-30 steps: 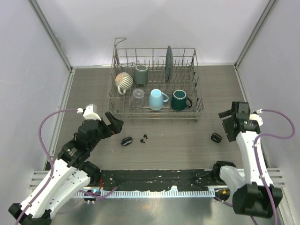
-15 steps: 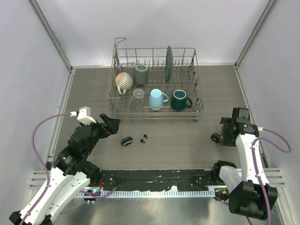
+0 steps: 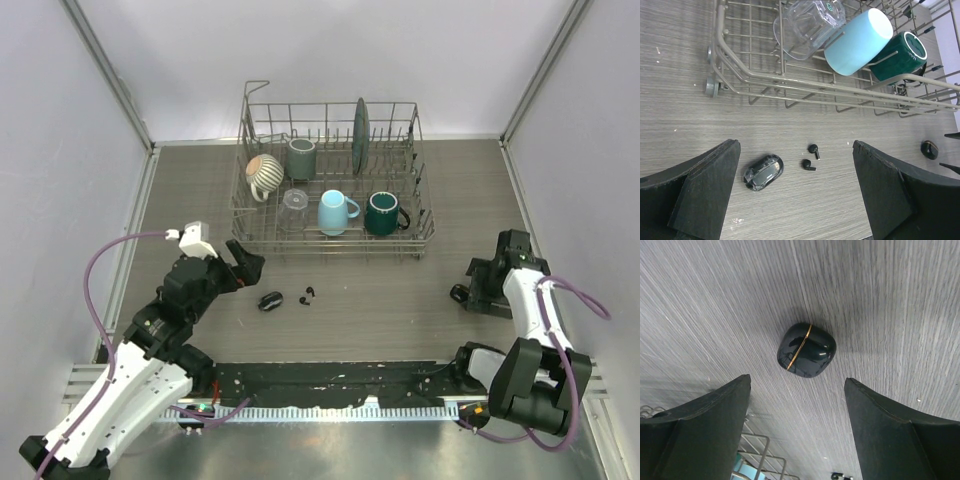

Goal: Insert the wireless bluetooth earbuds into the charging case
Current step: Pick up the charging case at the center of the board.

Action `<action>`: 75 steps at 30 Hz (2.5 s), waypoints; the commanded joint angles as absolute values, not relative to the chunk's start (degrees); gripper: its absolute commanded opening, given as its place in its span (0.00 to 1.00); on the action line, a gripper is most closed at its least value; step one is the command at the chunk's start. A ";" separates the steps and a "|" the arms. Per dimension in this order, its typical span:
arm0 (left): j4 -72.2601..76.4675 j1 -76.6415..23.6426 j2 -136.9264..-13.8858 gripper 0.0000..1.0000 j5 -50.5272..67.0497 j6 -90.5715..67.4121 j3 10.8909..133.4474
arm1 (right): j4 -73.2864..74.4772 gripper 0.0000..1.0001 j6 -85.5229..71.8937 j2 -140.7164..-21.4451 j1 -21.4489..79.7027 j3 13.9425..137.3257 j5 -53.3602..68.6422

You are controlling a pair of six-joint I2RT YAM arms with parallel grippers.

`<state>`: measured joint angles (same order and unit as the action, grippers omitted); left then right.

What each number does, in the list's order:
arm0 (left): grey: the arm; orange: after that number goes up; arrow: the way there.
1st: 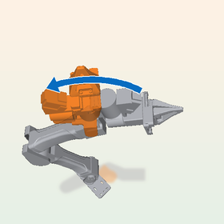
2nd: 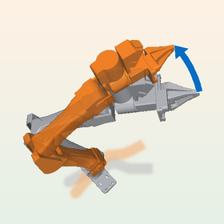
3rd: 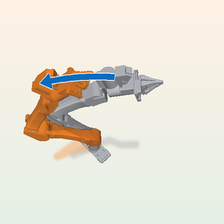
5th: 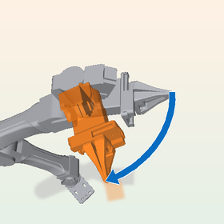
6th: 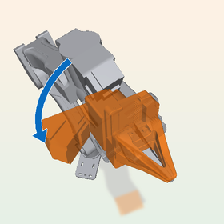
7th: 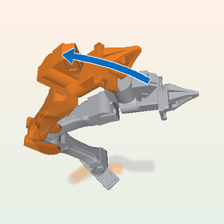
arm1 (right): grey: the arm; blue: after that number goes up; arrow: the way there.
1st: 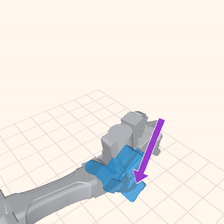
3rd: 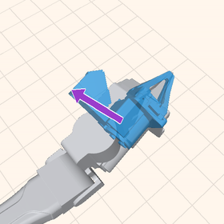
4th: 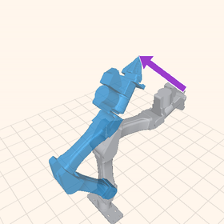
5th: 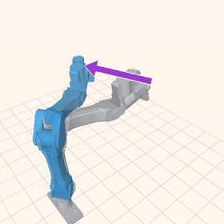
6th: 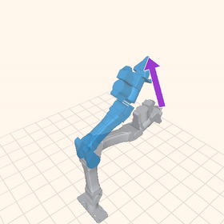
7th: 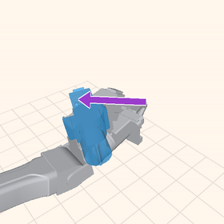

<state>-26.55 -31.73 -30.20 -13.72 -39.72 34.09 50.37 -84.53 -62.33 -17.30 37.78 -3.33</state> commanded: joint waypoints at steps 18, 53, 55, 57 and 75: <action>-22.41 -31.38 -31.81 1.00 -7.65 -36.91 36.12 | 43.25 0.66 -89.12 -67.67 -24.35 32.52 3.34; -15.91 -31.46 -31.46 1.00 -0.62 -37.26 33.49 | 40.08 0.01 -79.72 -61.80 -27.25 30.76 2.20; -15.30 -31.38 -31.81 1.00 -0.18 -37.44 33.49 | 40.43 0.01 -78.23 -57.59 -27.25 31.72 1.85; -15.29 -31.38 -32.08 1.00 -0.18 -37.88 33.66 | 42.62 0.01 -76.56 -56.95 -27.25 33.21 2.81; -9.58 -31.38 -33.22 1.00 -1.58 -37.71 35.24 | 14.33 0.01 -67.77 -54.93 -22.15 51.13 31.46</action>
